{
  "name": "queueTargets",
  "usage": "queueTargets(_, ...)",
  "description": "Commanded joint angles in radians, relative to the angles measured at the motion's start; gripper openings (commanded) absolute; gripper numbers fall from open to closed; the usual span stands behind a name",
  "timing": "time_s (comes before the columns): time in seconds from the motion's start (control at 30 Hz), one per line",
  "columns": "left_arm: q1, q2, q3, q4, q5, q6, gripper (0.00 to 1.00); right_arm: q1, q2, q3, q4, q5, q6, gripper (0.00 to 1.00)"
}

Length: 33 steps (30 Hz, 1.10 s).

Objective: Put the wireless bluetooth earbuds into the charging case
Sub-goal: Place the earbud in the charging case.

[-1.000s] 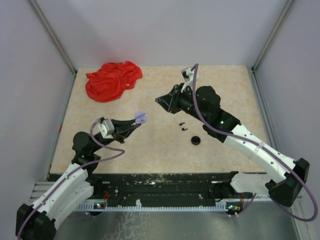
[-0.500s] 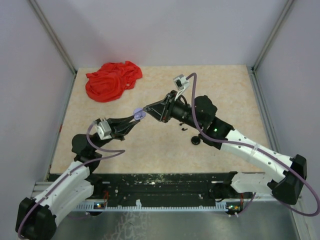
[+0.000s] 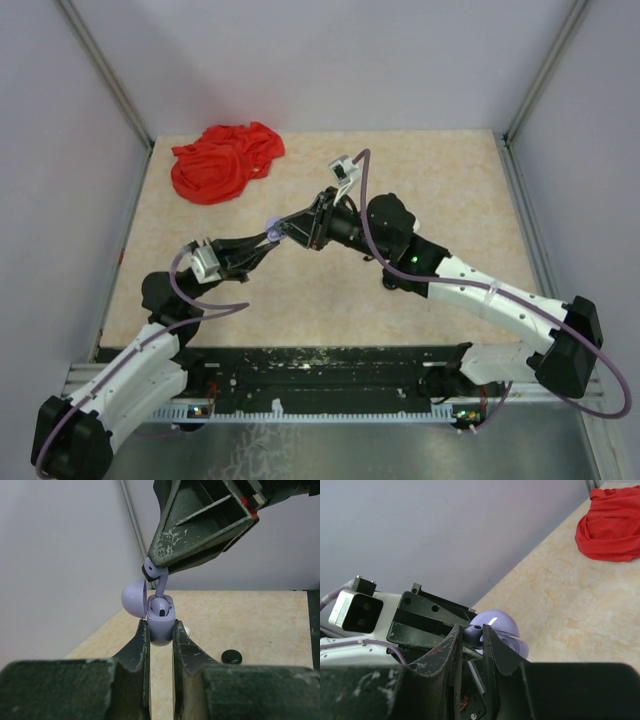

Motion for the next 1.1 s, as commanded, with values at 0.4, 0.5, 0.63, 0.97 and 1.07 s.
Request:
queueTargets(0.4,0.006,-0.025,-0.015,0.052,-0.011,-0.022,0.01,0.030,0.001,0.004,-0.017,0.081,0.029,0.12)
queueTargets(0.5,0.006,-0.030,-0.017,0.047,-0.020,-0.021,0.01,0.034,0.001,0.003,-0.027,0.085,0.039,0.12)
queueTargets(0.63,0.006,-0.028,-0.016,0.048,-0.015,-0.026,0.01,0.043,0.009,-0.002,-0.019,0.090,0.043,0.12)
queueTargets(0.97,0.006,-0.029,-0.020,0.054,-0.017,-0.033,0.01,0.050,0.021,0.000,-0.099,0.236,0.132,0.18)
queueTargets(1.07,0.007,-0.029,-0.021,0.058,-0.026,-0.039,0.01,0.053,0.020,-0.004,-0.115,0.271,0.167,0.18)
